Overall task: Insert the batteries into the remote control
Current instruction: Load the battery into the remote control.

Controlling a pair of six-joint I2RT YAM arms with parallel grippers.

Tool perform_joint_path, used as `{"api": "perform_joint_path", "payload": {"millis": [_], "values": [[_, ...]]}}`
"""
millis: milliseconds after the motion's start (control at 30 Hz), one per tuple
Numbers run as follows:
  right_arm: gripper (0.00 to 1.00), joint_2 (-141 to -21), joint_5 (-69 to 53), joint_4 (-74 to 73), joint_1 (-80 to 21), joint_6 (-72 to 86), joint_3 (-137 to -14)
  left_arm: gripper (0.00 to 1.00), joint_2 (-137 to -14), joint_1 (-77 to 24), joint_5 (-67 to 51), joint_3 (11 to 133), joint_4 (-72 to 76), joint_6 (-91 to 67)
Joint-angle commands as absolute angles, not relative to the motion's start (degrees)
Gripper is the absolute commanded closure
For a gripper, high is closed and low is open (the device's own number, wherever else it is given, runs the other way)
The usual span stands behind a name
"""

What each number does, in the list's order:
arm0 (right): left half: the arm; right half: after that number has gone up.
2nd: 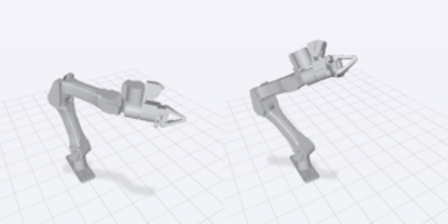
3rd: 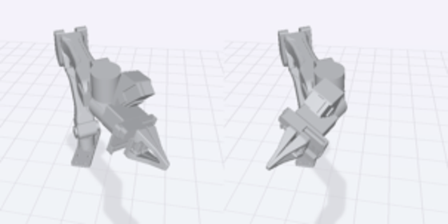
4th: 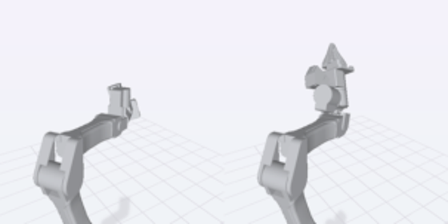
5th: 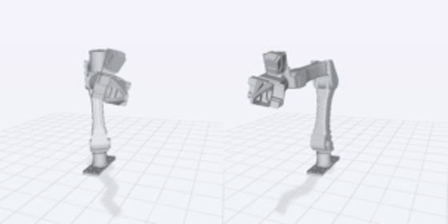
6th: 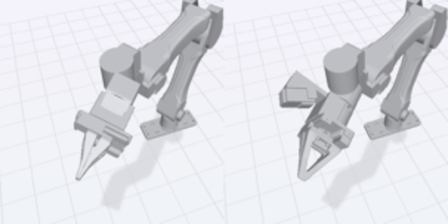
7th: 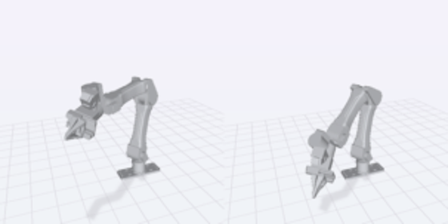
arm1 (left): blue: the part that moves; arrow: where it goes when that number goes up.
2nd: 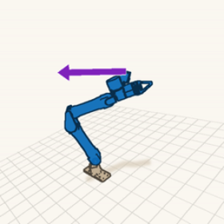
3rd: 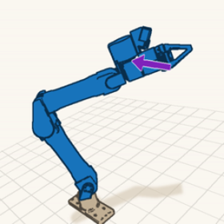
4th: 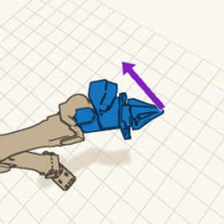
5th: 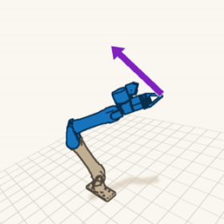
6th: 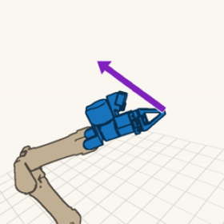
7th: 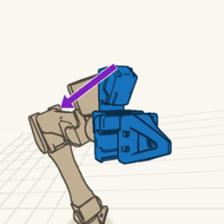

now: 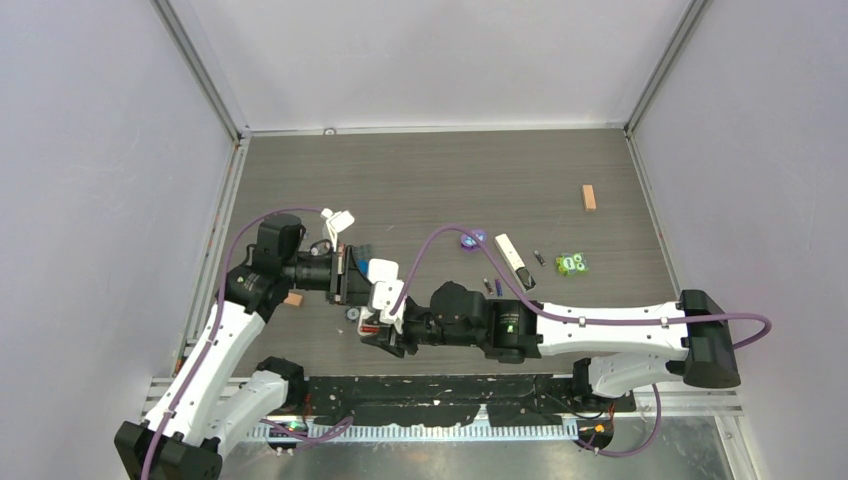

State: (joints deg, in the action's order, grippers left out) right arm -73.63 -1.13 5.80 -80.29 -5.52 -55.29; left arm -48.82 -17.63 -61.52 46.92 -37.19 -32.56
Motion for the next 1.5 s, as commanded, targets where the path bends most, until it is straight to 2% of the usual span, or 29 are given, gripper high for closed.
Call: {"api": "perform_joint_path", "payload": {"millis": [0,300,567,700,733,833,933,1267,1467], "values": [[0.58,-73.9,2.3,5.8,-80.3,-4.9,-57.4,1.0,-48.0,-17.8,-63.7,49.1,-35.3,-33.5],[0.45,-71.4,5.0,4.0,-80.1,-0.9,-58.8,1.0,-48.7,-17.8,-62.7,49.0,-35.2,-33.1],[0.19,-65.1,10.6,2.1,-80.1,8.1,-58.6,1.0,-51.1,-17.7,-61.4,48.8,-31.8,-33.5],[0.0,-63.6,16.0,-3.4,-79.9,14.5,-60.9,1.0,-52.5,-17.7,-61.4,48.2,-29.0,-35.2],[0.03,-63.5,17.2,-5.9,-79.8,15.7,-62.1,1.0,-52.5,-17.7,-61.4,48.1,-28.3,-35.7],[0.05,-63.6,19.9,-14.0,-79.1,25.5,-64.6,1.0,-52.4,-17.7,-60.7,48.0,-26.0,-37.8],[0.05,-64.5,16.3,-18.3,-77.4,35.5,-66.1,1.0,-51.8,-17.7,-59.9,47.7,-23.9,-40.3],[0.05,-65.5,10.6,-14.7,-74.9,50.0,-61.4,1.0,-49.5,-17.7,-59.8,45.6,-17.4,-47.5],[0.05,-65.4,5.6,-7.4,-71.9,55.4,-56.1,1.0,-49.3,-17.7,-60.1,44.9,-14.3,-51.0]]}}
